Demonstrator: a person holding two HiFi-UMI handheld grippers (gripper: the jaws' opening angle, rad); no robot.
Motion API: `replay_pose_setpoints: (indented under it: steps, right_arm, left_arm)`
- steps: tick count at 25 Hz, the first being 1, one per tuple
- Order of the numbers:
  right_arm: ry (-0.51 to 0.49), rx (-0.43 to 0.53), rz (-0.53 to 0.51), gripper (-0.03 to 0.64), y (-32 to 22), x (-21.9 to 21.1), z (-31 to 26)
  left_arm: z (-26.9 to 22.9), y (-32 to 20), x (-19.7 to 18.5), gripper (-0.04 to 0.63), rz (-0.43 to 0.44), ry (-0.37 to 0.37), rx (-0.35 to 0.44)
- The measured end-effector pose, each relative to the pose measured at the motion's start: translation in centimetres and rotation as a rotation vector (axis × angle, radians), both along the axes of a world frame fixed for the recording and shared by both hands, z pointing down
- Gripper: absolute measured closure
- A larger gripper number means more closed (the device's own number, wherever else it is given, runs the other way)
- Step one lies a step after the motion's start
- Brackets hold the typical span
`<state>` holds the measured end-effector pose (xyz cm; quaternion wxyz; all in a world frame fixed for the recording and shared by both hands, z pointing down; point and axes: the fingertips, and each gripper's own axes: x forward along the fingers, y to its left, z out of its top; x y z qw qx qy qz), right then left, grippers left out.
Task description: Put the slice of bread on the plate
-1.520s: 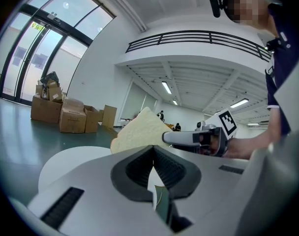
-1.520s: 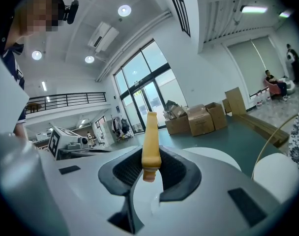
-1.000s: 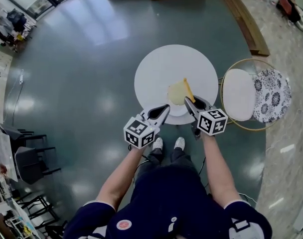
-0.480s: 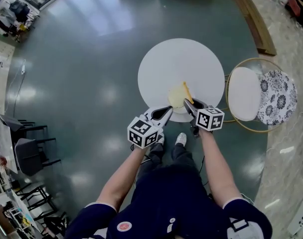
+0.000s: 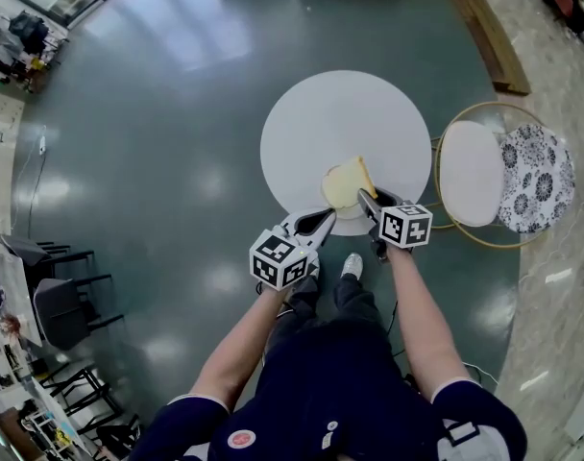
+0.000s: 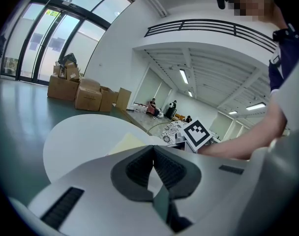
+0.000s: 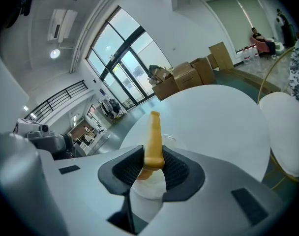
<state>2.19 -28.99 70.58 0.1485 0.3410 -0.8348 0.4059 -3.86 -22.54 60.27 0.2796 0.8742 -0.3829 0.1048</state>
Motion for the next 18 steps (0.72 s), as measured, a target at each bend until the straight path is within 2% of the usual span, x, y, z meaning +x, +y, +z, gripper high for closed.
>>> replay_pose_setpoints:
  steps: [8, 18]
  right_arm:
    - [0.053, 0.028, 0.01, 0.513, -0.7, 1.3, 1.9]
    - [0.179, 0.059, 0.026, 0.472, -1.5, 2.2, 3.8]
  left_arm:
    - [1.2, -0.2, 1.0, 0.588, 0.023, -0.009, -0.024]
    - [1.6, -0.6, 1.0, 0.588, 0.043, -0.014, -0.036]
